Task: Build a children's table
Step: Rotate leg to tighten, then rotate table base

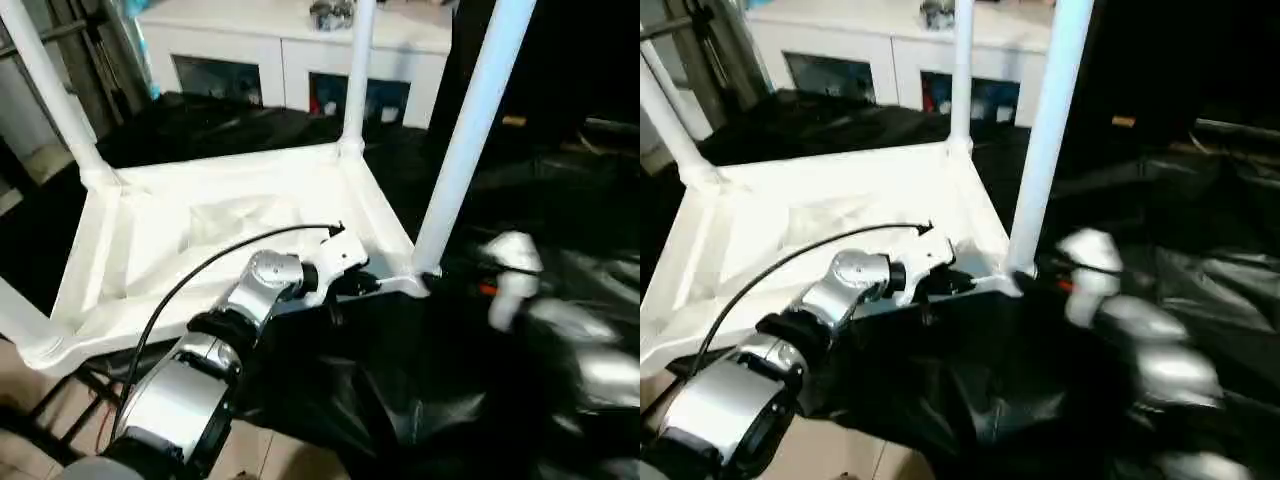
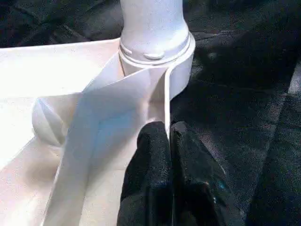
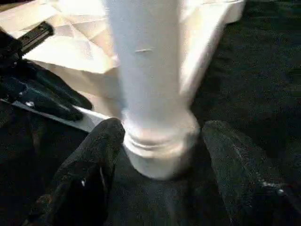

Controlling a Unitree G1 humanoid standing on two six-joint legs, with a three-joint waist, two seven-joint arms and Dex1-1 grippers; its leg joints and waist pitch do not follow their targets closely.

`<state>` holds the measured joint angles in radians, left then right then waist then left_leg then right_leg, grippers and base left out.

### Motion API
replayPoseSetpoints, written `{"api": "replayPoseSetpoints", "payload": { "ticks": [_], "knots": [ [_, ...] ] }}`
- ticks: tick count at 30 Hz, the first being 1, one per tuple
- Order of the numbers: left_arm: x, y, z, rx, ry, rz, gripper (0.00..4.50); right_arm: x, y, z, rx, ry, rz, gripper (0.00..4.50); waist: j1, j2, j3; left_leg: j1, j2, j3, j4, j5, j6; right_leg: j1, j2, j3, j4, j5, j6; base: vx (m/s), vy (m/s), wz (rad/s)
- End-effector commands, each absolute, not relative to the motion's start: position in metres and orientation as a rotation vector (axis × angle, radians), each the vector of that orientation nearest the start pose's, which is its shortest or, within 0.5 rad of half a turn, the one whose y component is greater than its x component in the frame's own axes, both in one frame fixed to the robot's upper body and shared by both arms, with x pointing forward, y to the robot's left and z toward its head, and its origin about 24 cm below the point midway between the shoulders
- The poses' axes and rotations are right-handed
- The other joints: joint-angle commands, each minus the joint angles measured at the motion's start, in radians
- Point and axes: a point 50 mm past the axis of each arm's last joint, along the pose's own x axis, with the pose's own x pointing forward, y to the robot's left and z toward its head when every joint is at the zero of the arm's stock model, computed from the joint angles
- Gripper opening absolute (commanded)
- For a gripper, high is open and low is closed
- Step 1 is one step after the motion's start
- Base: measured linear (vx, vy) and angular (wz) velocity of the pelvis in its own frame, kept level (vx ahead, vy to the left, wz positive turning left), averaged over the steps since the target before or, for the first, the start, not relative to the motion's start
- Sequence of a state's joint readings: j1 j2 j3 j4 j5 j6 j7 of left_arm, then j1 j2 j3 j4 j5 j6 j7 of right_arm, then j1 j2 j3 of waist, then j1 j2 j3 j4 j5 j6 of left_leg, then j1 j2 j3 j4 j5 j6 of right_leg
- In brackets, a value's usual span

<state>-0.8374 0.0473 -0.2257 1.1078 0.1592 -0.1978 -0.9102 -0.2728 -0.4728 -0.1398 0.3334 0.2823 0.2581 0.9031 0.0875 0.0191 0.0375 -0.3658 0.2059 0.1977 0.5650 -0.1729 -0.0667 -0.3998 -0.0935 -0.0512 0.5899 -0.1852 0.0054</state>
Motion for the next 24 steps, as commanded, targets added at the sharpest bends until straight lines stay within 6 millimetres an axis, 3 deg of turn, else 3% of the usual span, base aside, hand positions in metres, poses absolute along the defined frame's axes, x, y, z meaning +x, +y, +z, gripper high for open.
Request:
{"api": "replayPoseSetpoints", "payload": {
  "ticks": [1,2,3,4,5,6,9,13,17,18,20,21,22,24],
  "knots": [
    [0.342,0.043,0.053,0.369,0.202,-1.254,0.00,0.286,-0.238,0.067,0.020,0.239,0.717,3.03,0.005,-0.034,-0.053,0.000,0.018,-0.005,-0.047,-0.169,0.120,0.050,-0.045,0.027,-0.074,-0.190,-0.199,0.000,0.000,0.00],
    [0.342,0.043,0.053,0.358,0.200,-1.255,0.00,0.282,-0.240,0.073,0.044,0.236,0.748,3.03,0.006,-0.029,-0.052,0.000,0.017,-0.006,-0.047,-0.173,0.118,0.049,-0.045,0.026,-0.075,-0.208,-0.197,0.000,0.000,0.00],
    [0.342,0.044,0.053,0.336,0.204,-1.261,0.28,0.277,-0.240,0.078,0.066,0.238,0.794,3.10,0.010,-0.031,-0.052,0.002,0.020,-0.005,-0.046,-0.183,0.117,0.048,-0.046,0.027,-0.077,-0.227,-0.190,0.000,0.000,0.00],
    [0.342,0.046,0.054,0.329,0.203,-1.266,0.28,0.272,-0.236,0.082,0.090,0.248,0.853,3.10,0.016,-0.032,-0.053,0.000,0.021,-0.007,-0.047,-0.167,0.125,0.055,-0.044,0.027,-0.073,-0.195,-0.189,0.000,0.000,0.00],
    [0.341,0.048,0.055,0.323,0.203,-1.273,0.28,0.268,-0.231,0.083,0.105,0.259,0.900,3.10,0.019,-0.026,-0.054,0.001,0.024,-0.008,-0.046,-0.159,0.129,0.053,-0.045,0.027,-0.070,-0.177,-0.196,0.000,0.000,0.00],
    [0.342,0.051,0.058,0.310,0.200,-1.276,0.59,0.266,-0.222,0.083,0.111,0.272,0.950,3.12,0.019,-0.027,-0.054,-0.002,0.023,-0.007,-0.046,-0.155,0.132,0.052,-0.044,0.025,-0.068,-0.160,-0.206,0.000,0.000,0.00],
    [0.346,0.063,0.068,0.267,0.195,-1.239,0.71,0.266,-0.199,0.077,0.115,0.286,1.015,3.12,0.014,-0.020,-0.056,-0.002,0.028,-0.008,-0.048,-0.157,0.111,0.047,-0.044,0.023,-0.059,-0.116,-0.238,0.000,0.000,0.00],
    [0.343,0.087,0.072,0.258,0.260,-1.238,1.08,0.271,-0.181,0.068,0.110,0.287,1.015,3.12,0.008,-0.019,-0.053,-0.001,0.026,-0.010,-0.052,-0.169,0.082,0.045,-0.046,0.025,-0.059,-0.138,-0.242,0.000,0.000,0.00],
    [0.322,0.131,0.072,0.242,0.414,-1.263,1.30,0.285,-0.163,0.058,0.086,0.262,0.927,3.12,-0.004,-0.012,-0.054,0.004,0.028,-0.011,-0.059,-0.165,0.052,0.043,-0.046,0.028,-0.055,-0.146,-0.243,0.000,0.000,0.00],
    [0.321,0.133,0.072,0.241,0.420,-1.264,1.30,0.285,-0.163,0.058,0.085,0.259,0.923,3.12,-0.006,-0.012,-0.056,0.004,0.029,-0.012,-0.059,-0.156,0.043,0.042,-0.048,0.029,-0.048,-0.129,-0.246,0.000,0.000,0.00],
    [0.305,0.152,0.075,0.216,0.471,-1.269,1.49,0.290,-0.155,0.057,0.093,0.233,0.901,3.12,-0.006,-0.008,-0.054,0.011,0.028,-0.008,-0.057,-0.155,0.041,0.036,-0.041,0.030,-0.050,-0.104,-0.251,0.000,0.000,0.00],
    [0.305,0.152,0.075,0.216,0.471,-1.269,1.49,0.290,-0.155,0.057,0.093,0.233,0.901,3.12,-0.008,-0.005,-0.054,0.007,0.026,-0.006,-0.059,-0.152,0.040,0.037,-0.036,0.030,-0.047,-0.084,-0.256,0.000,0.000,0.00],
    [0.287,0.174,0.080,0.179,0.508,-1.241,1.67,0.293,-0.143,0.056,0.128,0.219,0.915,3.12,-0.004,-0.008,-0.056,0.011,0.029,-0.008,-0.058,-0.153,0.038,0.039,-0.039,0.030,-0.041,-0.069,-0.261,0.000,0.000,0.00],
    [0.276,0.189,0.084,0.174,0.536,-1.203,1.77,0.295,-0.132,0.054,0.148,0.218,0.926,3.12,-0.011,-0.008,-0.053,0.006,0.026,-0.007,-0.061,-0.149,0.038,0.038,-0.034,0.028,-0.038,-0.056,-0.262,0.000,0.000,0.00]
  ]
}}
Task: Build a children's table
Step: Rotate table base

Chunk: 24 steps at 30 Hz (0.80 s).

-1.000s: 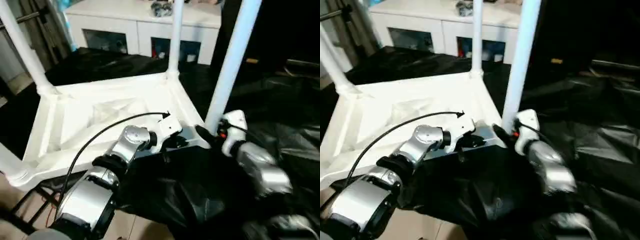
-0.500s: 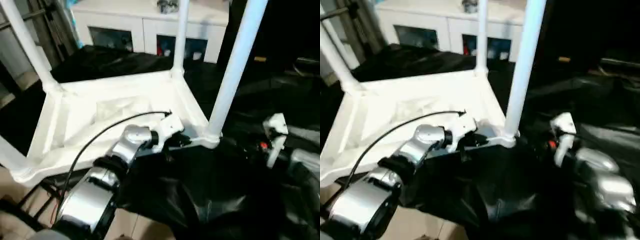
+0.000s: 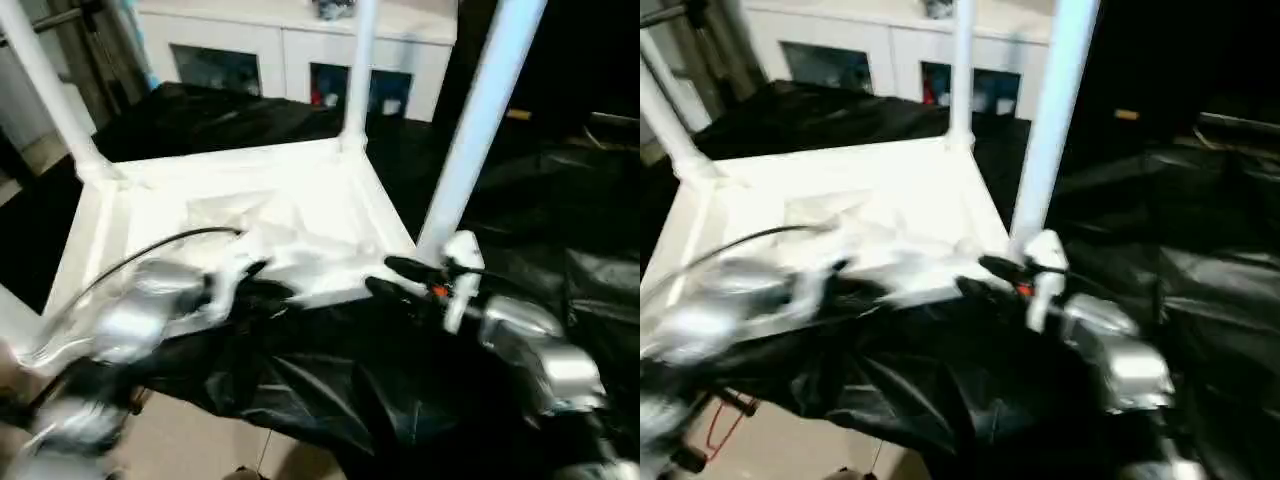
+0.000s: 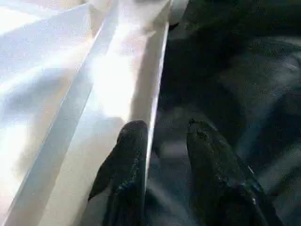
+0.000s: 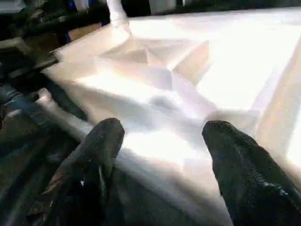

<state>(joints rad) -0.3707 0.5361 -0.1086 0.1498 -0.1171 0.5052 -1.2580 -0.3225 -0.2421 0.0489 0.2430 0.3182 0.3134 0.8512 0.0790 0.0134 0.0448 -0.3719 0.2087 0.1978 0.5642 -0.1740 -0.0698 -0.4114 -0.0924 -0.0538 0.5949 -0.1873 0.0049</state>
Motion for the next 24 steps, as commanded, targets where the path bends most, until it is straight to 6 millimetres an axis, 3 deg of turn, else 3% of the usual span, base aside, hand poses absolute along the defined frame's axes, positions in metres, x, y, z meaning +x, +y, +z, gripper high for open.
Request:
{"api": "replayPoseSetpoints", "payload": {
  "ticks": [1,5,6,8,9,11,13,16,17,23,24],
  "knots": [
    [0.273,0.195,0.085,0.177,0.548,-1.185,1.84,0.296,-0.126,0.053,0.156,0.219,0.931,3.12,-0.003,0.001,-0.059,0.014,0.022,-0.007,-0.060,-0.152,0.043,0.048,-0.035,0.031,-0.045,-0.063,-0.260,0.000,0.000,0.00],
    [0.260,0.206,0.089,0.168,0.594,-1.152,2.19,0.303,-0.109,0.048,0.164,0.206,0.885,3.12,-0.002,0.004,-0.054,0.019,0.020,-0.006,-0.065,-0.193,0.014,0.044,-0.036,0.035,-0.052,-0.140,-0.240,0.000,0.000,0.00],
    [0.256,0.209,0.089,0.152,0.605,-1.137,2.19,0.311,-0.105,0.044,0.166,0.212,0.797,3.12,0.000,0.009,-0.052,0.024,0.020,-0.006,-0.068,-0.221,-0.003,0.040,-0.034,0.036,-0.057,-0.171,-0.230,0.000,0.000,0.00],
    [0.249,0.214,0.086,0.146,0.626,-1.109,2.30,0.321,-0.102,0.040,0.183,0.206,0.663,3.12,-0.005,0.007,-0.052,0.022,0.019,-0.010,-0.072,-0.243,-0.034,0.042,-0.038,0.037,-0.056,-0.200,-0.230,0.000,0.000,0.00],
    [0.243,0.218,0.084,0.159,0.650,-1.073,2.46,0.327,-0.101,0.038,0.212,0.200,0.575,3.12,-0.007,0.011,-0.051,0.026,0.018,-0.009,-0.071,-0.258,-0.042,0.037,-0.037,0.040,-0.058,-0.205,-0.223,0.000,0.000,0.00],
    [0.239,0.222,0.083,0.184,0.672,-1.043,2.61,0.331,-0.102,0.037,0.229,0.196,0.499,3.12,-0.010,0.011,-0.052,0.026,0.016,-0.009,-0.071,-0.265,-0.045,0.039,-0.031,0.041,-0.057,-0.195,-0.210,0.000,0.000,0.00],
    [0.236,0.224,0.083,0.199,0.685,-1.019,2.72,0.334,-0.103,0.036,0.238,0.191,0.449,3.12,-0.006,0.017,-0.055,0.029,0.015,-0.008,-0.067,-0.238,-0.041,0.038,-0.026,0.041,-0.050,-0.127,-0.209,0.000,0.000,0.00],
    [0.233,0.230,0.081,0.247,0.715,-0.975,3.01,0.343,-0.121,0.034,0.272,0.176,0.252,3.12,-0.003,0.017,-0.057,0.029,0.012,-0.007,-0.065,-0.215,-0.041,0.041,-0.025,0.040,-0.045,-0.080,-0.211,0.000,0.000,0.00],
    [0.233,0.231,0.081,0.253,0.717,-0.972,3.01,0.344,-0.125,0.034,0.278,0.174,0.226,3.12,-0.003,0.020,-0.057,0.029,0.012,-0.008,-0.064,-0.217,-0.045,0.040,-0.026,0.040,-0.044,-0.083,-0.211,0.000,0.000,0.00],
    [0.231,0.237,0.081,0.293,0.724,-0.927,3.42,0.351,-0.158,0.032,0.294,0.157,0.004,3.12,0.001,0.018,-0.058,0.032,0.008,-0.005,-0.059,-0.235,-0.043,0.039,-0.020,0.040,-0.042,-0.078,-0.199,0.000,0.000,0.00],
    [0.230,0.238,0.080,0.313,0.738,-0.924,3.51,0.353,-0.169,0.032,0.293,0.152,-0.057,3.12,0.001,0.016,-0.058,0.028,0.007,-0.007,-0.060,-0.245,-0.044,0.042,-0.022,0.039,-0.042,-0.092,-0.192,0.000,0.000,0.00]
  ]
}}
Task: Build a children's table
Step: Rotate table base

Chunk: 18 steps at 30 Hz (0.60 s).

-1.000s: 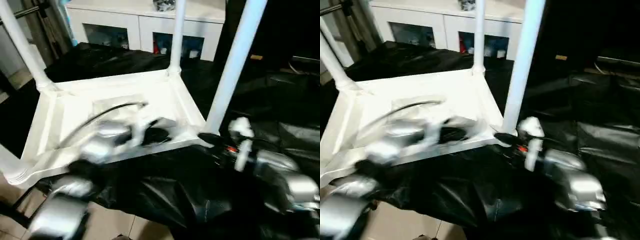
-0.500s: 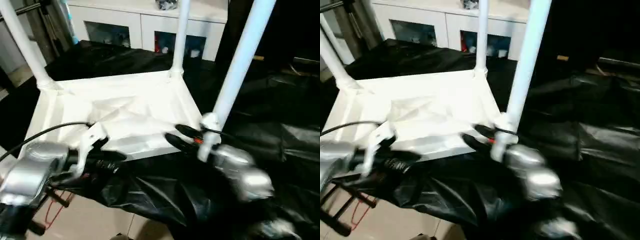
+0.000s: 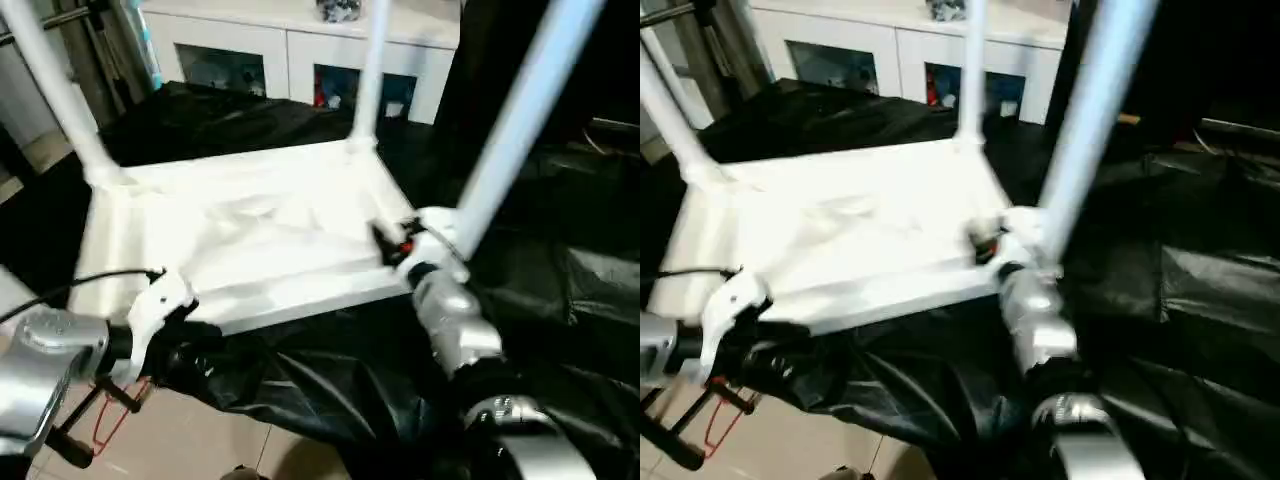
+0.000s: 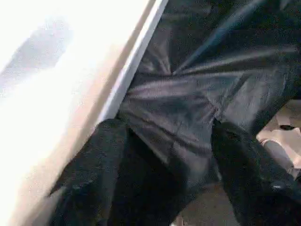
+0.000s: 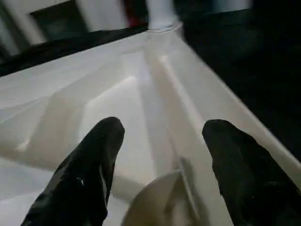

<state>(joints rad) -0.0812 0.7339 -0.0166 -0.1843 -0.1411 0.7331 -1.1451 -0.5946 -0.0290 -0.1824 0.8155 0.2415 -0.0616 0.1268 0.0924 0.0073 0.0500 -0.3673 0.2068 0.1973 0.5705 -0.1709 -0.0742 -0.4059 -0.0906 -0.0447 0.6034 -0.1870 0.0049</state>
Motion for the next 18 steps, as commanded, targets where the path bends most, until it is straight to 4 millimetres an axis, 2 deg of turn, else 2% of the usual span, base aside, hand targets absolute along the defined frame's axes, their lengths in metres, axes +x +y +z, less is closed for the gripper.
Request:
{"api": "replayPoseSetpoints", "payload": {
  "ticks": [1,3,4,6,7,8,9,10,12,13,14,16,18],
  "knots": [
    [0.230,0.239,0.080,0.321,0.741,-0.921,3.51,0.353,-0.174,0.033,0.289,0.149,-0.085,3.12,-0.013,0.029,-0.062,0.023,0.008,-0.008,-0.066,-0.256,-0.043,0.036,-0.024,0.029,-0.051,-0.105,-0.190,0.000,0.000,0.00],
    [0.230,0.239,0.080,0.331,0.740,-0.917,3.79,0.353,-0.179,0.033,0.287,0.144,-0.108,3.12,-0.014,0.022,-0.061,0.024,0.008,-0.007,-0.064,-0.274,-0.044,0.035,-0.023,0.030,-0.053,-0.129,-0.184,0.000,0.000,0.00],
    [0.233,0.241,0.079,0.365,0.725,-0.895,3.81,0.354,-0.187,0.033,0.279,0.138,-0.143,3.12,-0.013,0.032,-0.061,0.024,0.006,-0.008,-0.063,-0.282,-0.046,0.034,-0.024,0.030,-0.053,-0.141,-0.182,0.000,0.000,0.00],
    [0.236,0.242,0.080,0.383,0.711,-0.878,3.86,0.354,-0.191,0.034,0.271,0.135,-0.165,3.12,-0.015,0.026,-0.061,0.021,0.007,-0.008,-0.063,-0.296,-0.048,0.035,-0.024,0.029,-0.055,-0.155,-0.180,0.000,0.000,0.00],
    [0.245,0.242,0.082,0.411,0.668,-0.839,3.98,0.354,-0.201,0.035,0.270,0.127,-0.204,3.12,-0.018,0.031,-0.059,0.022,0.005,-0.008,-0.063,-0.311,-0.049,0.033,-0.022,0.028,-0.058,-0.168,-0.179,0.000,0.000,0.00],
    [0.248,0.242,0.082,0.417,0.655,-0.829,4.14,0.354,-0.204,0.035,0.268,0.124,-0.215,3.12,-0.018,0.029,-0.060,0.024,0.006,-0.007,-0.061,-0.318,-0.051,0.032,-0.022,0.029,-0.058,-0.172,-0.180,0.000,0.000,0.00],
    [0.251,0.242,0.084,0.423,0.635,-0.815,4.22,0.354,-0.208,0.036,0.266,0.119,-0.231,3.12,-0.017,0.034,-0.061,0.026,0.005,-0.008,-0.060,-0.325,-0.053,0.031,-0.021,0.028,-0.059,-0.177,-0.181,0.000,0.000,0.00],
    [0.259,0.241,0.086,0.438,0.595,-0.789,4.25,0.354,-0.217,0.038,0.259,0.111,-0.273,3.12,-0.016,0.035,-0.061,0.023,0.004,-0.008,-0.058,-0.322,-0.051,0.034,-0.022,0.029,-0.056,-0.168,-0.186,0.000,0.000,0.00],
    [0.262,0.241,0.087,0.445,0.579,-0.779,4.41,0.354,-0.221,0.039,0.256,0.109,-0.292,3.12,-0.016,0.031,-0.063,0.020,0.004,-0.009,-0.056,-0.303,-0.047,0.037,-0.023,0.027,-0.053,-0.149,-0.190,0.000,0.000,0.00],
    [0.269,0.238,0.089,0.458,0.529,-0.761,4.41,0.353,-0.234,0.041,0.244,0.100,-0.346,3.12,-0.014,0.042,-0.065,0.019,0.003,-0.011,-0.055,-0.289,-0.045,0.039,-0.024,0.026,-0.050,-0.135,-0.190,0.000,0.000,0.00],
    [0.269,0.238,0.089,0.458,0.529,-0.761,4.41,0.353,-0.234,0.041,0.244,0.100,-0.346,3.12,-0.017,0.038,-0.064,0.021,0.003,-0.008,-0.054,-0.292,-0.044,0.035,-0.021,0.025,-0.054,-0.133,-0.193,0.000,0.000,0.00],
    [0.277,0.232,0.090,0.481,0.465,-0.742,4.41,0.351,-0.249,0.044,0.234,0.090,-0.411,3.12,-0.015,0.035,-0.067,0.016,0.000,-0.008,-0.048,-0.267,-0.034,0.041,-0.019,0.025,-0.048,-0.095,-0.207,0.000,0.000,0.00],
    [0.280,0.229,0.090,0.492,0.440,-0.740,4.41,0.350,-0.255,0.045,0.225,0.090,-0.439,3.12,-0.014,0.037,-0.068,0.016,0.000,-0.006,-0.045,-0.252,-0.025,0.041,-0.020,0.026,-0.046,-0.079,-0.210,0.000,0.000,0.00]
  ]
}}
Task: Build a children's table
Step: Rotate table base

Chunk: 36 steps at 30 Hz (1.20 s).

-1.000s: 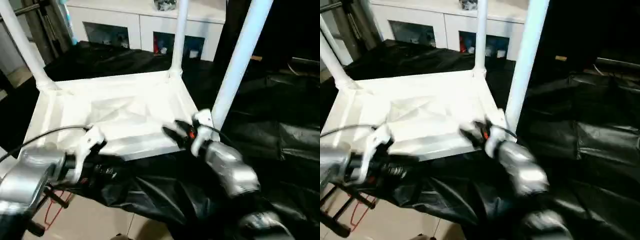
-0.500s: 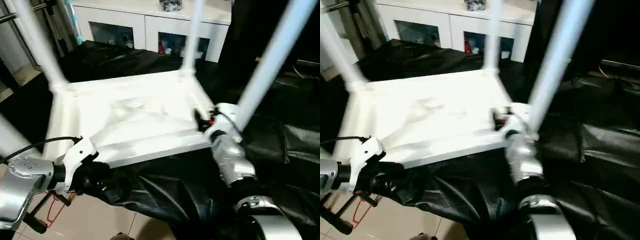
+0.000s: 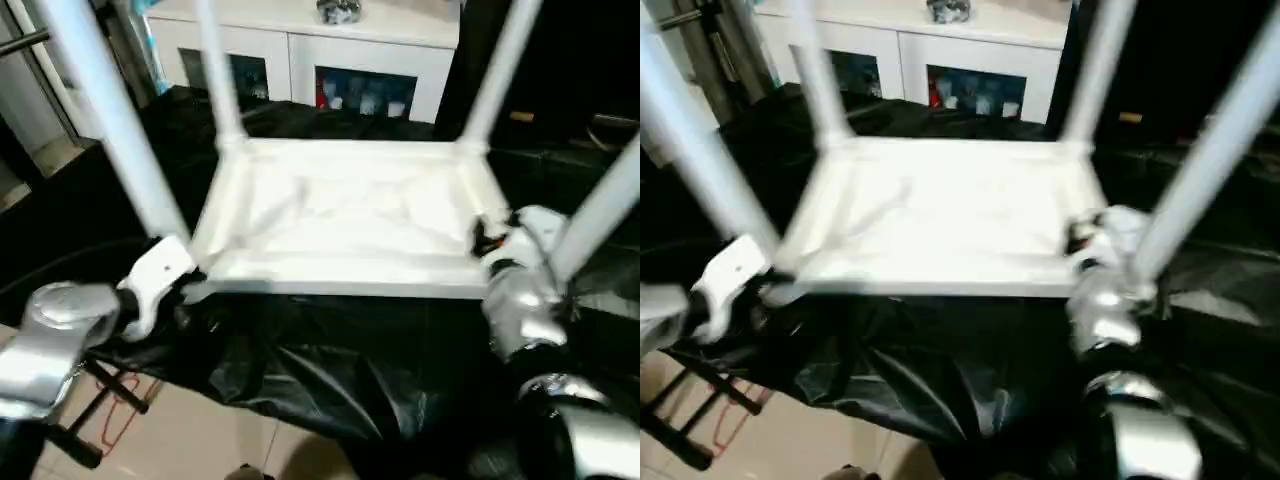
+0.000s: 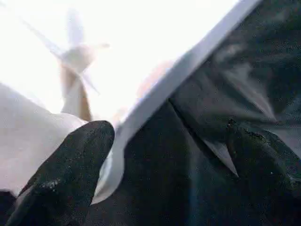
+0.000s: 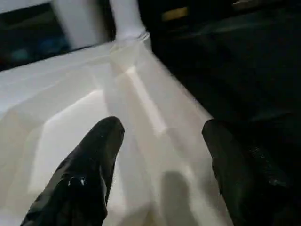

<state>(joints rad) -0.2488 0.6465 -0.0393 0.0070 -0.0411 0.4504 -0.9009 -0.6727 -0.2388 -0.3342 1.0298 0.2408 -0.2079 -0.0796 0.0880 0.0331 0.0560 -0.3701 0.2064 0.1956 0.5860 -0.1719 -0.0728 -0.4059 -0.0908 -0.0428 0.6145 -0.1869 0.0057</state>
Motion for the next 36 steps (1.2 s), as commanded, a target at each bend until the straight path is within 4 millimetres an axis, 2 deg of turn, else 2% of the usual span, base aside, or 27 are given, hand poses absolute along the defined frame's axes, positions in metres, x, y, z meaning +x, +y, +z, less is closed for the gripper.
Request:
{"api": "replayPoseSetpoints", "payload": {
  "ticks": [1,4,6,9,11,13,14,16,17,18,19,20,21,22,23,24,25,26,28,29,30,31,32,33,34,35,36],
  "knots": [
    [0.283,0.226,0.089,0.499,0.420,-0.732,4.41,0.349,-0.260,0.046,0.221,0.087,-0.453,3.12,-0.009,0.011,-0.076,0.014,0.000,-0.005,-0.059,-0.231,-0.016,0.046,-0.023,0.023,-0.055,-0.070,-0.211,0.000,0.000,0.00],
    [0.289,0.219,0.087,0.490,0.373,-0.719,4.41,0.348,-0.270,0.049,0.205,0.080,-0.489,3.12,-0.010,0.015,-0.075,0.014,-0.001,-0.003,-0.057,-0.239,-0.005,0.043,-0.022,0.021,-0.060,-0.100,-0.210,0.000,0.000,0.00],
    [0.290,0.219,0.085,0.480,0.371,-0.711,4.41,0.348,-0.273,0.050,0.199,0.082,-0.491,3.12,-0.012,0.012,-0.075,0.015,0.000,-0.003,-0.057,-0.252,-0.006,0.043,-0.023,0.021,-0.062,-0.123,-0.210,0.000,0.000,0.00],
    [0.288,0.223,0.082,0.452,0.364,-0.692,4.41,0.352,-0.269,0.053,0.175,0.082,-0.411,3.12,-0.012,0.013,-0.075,0.013,0.000,-0.004,-0.057,-0.258,-0.001,0.042,-0.023,0.020,-0.063,-0.142,-0.207,0.000,0.000,0.00],
    [0.282,0.228,0.084,0.372,0.344,-0.705,4.41,0.357,-0.246,0.053,0.126,0.082,-0.209,3.12,-0.016,0.013,-0.074,0.011,0.002,-0.004,-0.057,-0.260,0.008,0.043,-0.023,0.019,-0.063,-0.134,-0.218,0.000,0.000,0.00],
    [0.277,0.232,0.087,0.312,0.326,-0.724,4.41,0.359,-0.229,0.052,0.085,0.081,-0.073,3.12,-0.023,0.010,-0.074,0.004,0.001,-0.006,-0.058,-0.248,0.015,0.048,-0.024,0.018,-0.061,-0.126,-0.229,0.000,0.000,0.00],
    [0.277,0.232,0.087,0.304,0.323,-0.727,4.41,0.359,-0.227,0.052,0.083,0.080,-0.059,3.12,-0.030,0.011,-0.074,0.003,0.002,-0.006,-0.058,-0.245,0.022,0.047,-0.025,0.017,-0.060,-0.122,-0.240,0.000,0.000,0.00],
    [0.270,0.236,0.091,0.220,0.297,-0.754,4.41,0.358,-0.207,0.050,0.066,0.064,0.079,3.12,-0.033,0.010,-0.075,0.006,0.006,-0.006,-0.057,-0.245,0.035,0.047,-0.028,0.019,-0.059,-0.125,-0.256,0.000,0.000,0.00],
    [0.269,0.236,0.091,0.217,0.298,-0.759,4.41,0.358,-0.206,0.050,0.064,0.061,0.090,3.12,-0.035,0.013,-0.073,0.009,0.008,-0.005,-0.058,-0.247,0.040,0.043,-0.026,0.019,-0.062,-0.133,-0.260,0.000,0.000,0.00],
    [0.259,0.240,0.091,0.193,0.314,-0.795,4.41,0.355,-0.192,0.050,0.052,0.039,0.184,3.12,-0.035,0.004,-0.074,0.010,0.009,-0.004,-0.058,-0.249,0.045,0.042,-0.025,0.019,-0.063,-0.136,-0.263,0.000,0.000,0.00],
    [0.256,0.242,0.092,0.186,0.324,-0.807,4.41,0.354,-0.188,0.050,0.051,0.031,0.212,3.12,-0.030,0.005,-0.073,0.003,0.012,-0.006,-0.059,-0.233,0.050,0.047,-0.029,0.020,-0.057,-0.131,-0.261,0.000,0.000,0.00],
    [0.240,0.252,0.090,0.166,0.398,-0.844,4.41,0.348,-0.175,0.049,0.071,0.000,0.303,3.12,-0.029,0.000,-0.073,0.006,0.014,-0.005,-0.058,-0.222,0.059,0.043,-0.027,0.020,-0.056,-0.124,-0.257,0.000,0.000,0.00],
    [0.240,0.252,0.090,0.166,0.398,-0.844,4.41,0.348,-0.175,0.049,0.071,0.000,0.303,3.12,-0.029,0.003,-0.074,0.003,0.014,-0.005,-0.059,-0.212,0.065,0.045,-0.026,0.020,-0.053,-0.117,-0.254,0.000,0.000,0.00],
    [0.236,0.257,0.090,0.161,0.428,-0.845,4.41,0.344,-0.170,0.049,0.083,-0.011,0.335,3.12,-0.029,0.007,-0.070,0.009,0.014,-0.003,-0.061,-0.222,0.072,0.036,-0.021,0.020,-0.060,-0.134,-0.251,0.000,0.000,0.00],
    [0.233,0.263,0.089,0.153,0.455,-0.834,4.41,0.339,-0.167,0.049,0.087,-0.017,0.371,3.12,-0.030,-0.001,-0.067,0.010,0.016,-0.003,-0.065,-0.239,0.067,0.036,-0.022,0.021,-0.064,-0.166,-0.250,0.000,0.000,0.00],
    [0.233,0.263,0.089,0.153,0.455,-0.834,4.41,0.339,-0.167,0.049,0.087,-0.017,0.371,3.12,-0.030,-0.001,-0.067,0.010,0.016,-0.003,-0.065,-0.239,0.067,0.036,-0.022,0.021,-0.064,-0.166,-0.250,0.000,0.000,0.00],
    [0.231,0.269,0.088,0.146,0.481,-0.814,4.41,0.334,-0.165,0.048,0.085,-0.020,0.403,3.12,-0.019,0.008,-0.062,0.022,0.017,-0.001,-0.068,-0.294,0.046,0.026,-0.020,0.025,-0.071,-0.226,-0.236,0.000,0.000,0.00],
    [0.231,0.269,0.088,0.146,0.481,-0.814,4.41,0.334,-0.165,0.048,0.085,-0.020,0.403,3.12,-0.018,0.008,-0.061,0.019,0.018,-0.005,-0.071,-0.307,0.038,0.028,-0.021,0.025,-0.070,-0.243,-0.227,0.000,0.000,0.00],
    [0.233,0.278,0.087,0.148,0.472,-0.752,4.41,0.318,-0.164,0.046,0.079,-0.020,0.488,3.12,-0.015,0.002,-0.056,0.023,0.016,-0.008,-0.078,-0.365,0.010,0.024,-0.024,0.031,-0.080,-0.324,-0.188,0.000,0.000,0.00],
    [0.241,0.283,0.088,0.147,0.403,-0.684,4.41,0.304,-0.166,0.047,0.103,-0.025,0.543,3.12,-0.011,0.003,-0.055,0.022,0.013,-0.010,-0.079,-0.365,0.009,0.027,-0.022,0.031,-0.083,-0.333,-0.172,0.000,0.000,0.00],
    [0.246,0.284,0.089,0.149,0.361,-0.649,4.41,0.295,-0.168,0.048,0.118,-0.026,0.572,3.12,0.001,0.009,-0.051,0.034,0.016,-0.008,-0.082,-0.400,0.004,0.019,-0.019,0.035,-0.093,-0.353,-0.140,0.000,0.000,0.00],
    [0.250,0.285,0.089,0.149,0.328,-0.621,4.41,0.288,-0.169,0.049,0.131,-0.026,0.597,3.12,0.005,0.006,-0.052,0.043,0.016,-0.010,-0.083,-0.434,0.000,0.018,-0.018,0.037,-0.099,-0.365,-0.128,0.000,0.000,0.00],
    [0.257,0.284,0.090,0.142,0.274,-0.584,4.41,0.276,-0.173,0.050,0.149,-0.022,0.636,3.12,0.004,0.006,-0.056,0.037,0.015,-0.012,-0.082,-0.424,-0.007,0.022,-0.022,0.038,-0.094,-0.351,-0.134,0.000,0.000,0.00],
    [0.265,0.279,0.092,0.117,0.212,-0.558,4.41,0.263,-0.179,0.048,0.145,0.003,0.678,3.12,0.005,0.010,-0.060,0.023,0.016,-0.018,-0.086,-0.401,-0.008,0.035,-0.024,0.036,-0.087,-0.320,-0.132,0.000,0.000,0.00],
    [0.265,0.279,0.092,0.117,0.212,-0.558,4.41,0.263,-0.179,0.048,0.145,0.003,0.678,3.12,0.010,0.002,-0.063,0.027,0.017,-0.016,-0.083,-0.388,-0.003,0.033,-0.023,0.036,-0.088,-0.285,-0.133,0.000,0.000,0.00],
    [0.277,0.263,0.095,0.060,0.130,-0.585,4.41,0.243,-0.195,0.042,0.110,0.088,0.723,3.12,0.005,0.007,-0.061,0.016,0.014,-0.016,-0.084,-0.371,-0.001,0.040,-0.024,0.035,-0.088,-0.263,-0.143,0.000,0.000,0.00],
    [0.277,0.263,0.095,0.060,0.130,-0.585,4.41,0.243,-0.195,0.042,0.110,0.088,0.723,3.12,0.011,0.001,-0.063,0.020,0.015,-0.014,-0.080,-0.366,0.002,0.037,-0.027,0.036,-0.088,-0.255,-0.149,0.000,0.000,0.00]
  ]
}}
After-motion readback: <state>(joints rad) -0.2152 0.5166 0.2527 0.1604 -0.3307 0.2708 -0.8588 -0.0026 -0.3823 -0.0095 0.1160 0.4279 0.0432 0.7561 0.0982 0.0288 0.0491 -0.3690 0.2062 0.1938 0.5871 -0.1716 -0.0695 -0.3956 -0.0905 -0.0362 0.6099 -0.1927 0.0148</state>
